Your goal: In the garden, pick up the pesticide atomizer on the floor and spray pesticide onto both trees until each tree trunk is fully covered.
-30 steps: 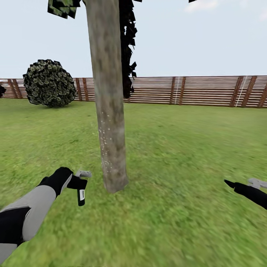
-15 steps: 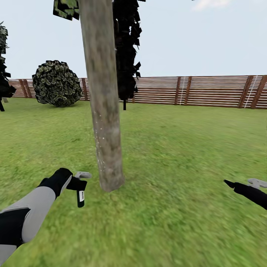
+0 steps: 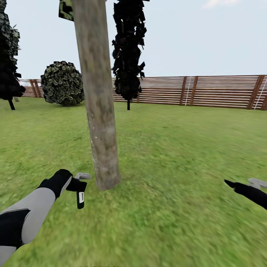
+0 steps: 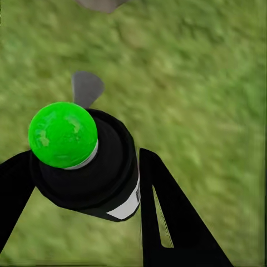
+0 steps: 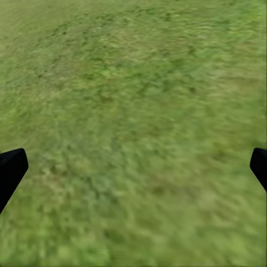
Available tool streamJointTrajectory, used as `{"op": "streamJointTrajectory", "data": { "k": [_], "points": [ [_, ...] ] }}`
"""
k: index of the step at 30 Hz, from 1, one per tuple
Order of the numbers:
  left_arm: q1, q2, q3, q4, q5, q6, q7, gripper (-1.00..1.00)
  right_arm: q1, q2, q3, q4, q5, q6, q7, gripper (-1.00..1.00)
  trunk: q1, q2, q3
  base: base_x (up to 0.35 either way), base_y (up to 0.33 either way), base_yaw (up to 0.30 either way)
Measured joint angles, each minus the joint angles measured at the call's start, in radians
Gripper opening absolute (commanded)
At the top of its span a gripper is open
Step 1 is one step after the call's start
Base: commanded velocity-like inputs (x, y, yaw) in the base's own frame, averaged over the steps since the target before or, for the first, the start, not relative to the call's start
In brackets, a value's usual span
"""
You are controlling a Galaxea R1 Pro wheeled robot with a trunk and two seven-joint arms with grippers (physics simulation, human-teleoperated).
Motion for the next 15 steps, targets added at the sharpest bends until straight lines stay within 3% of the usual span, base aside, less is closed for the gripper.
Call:
{"op": "streamJointTrajectory", "data": {
  "k": [10,15],
  "points": [
    [0.000,0.000,0.001,-0.001,0.002,-0.002,0.000,-1.00,0.000,0.000,0.000,0.000,0.000,0.000,0.000,1.00,0.000,0.000,0.000,0.022,-0.317,0.249],
    [0.000,0.001,0.016,-0.002,0.002,-0.002,0.000,-1.00,0.000,0.000,0.000,0.000,0.000,0.000,0.000,1.00,0.000,0.000,0.000,0.127,-0.320,0.068]
  ]
}}
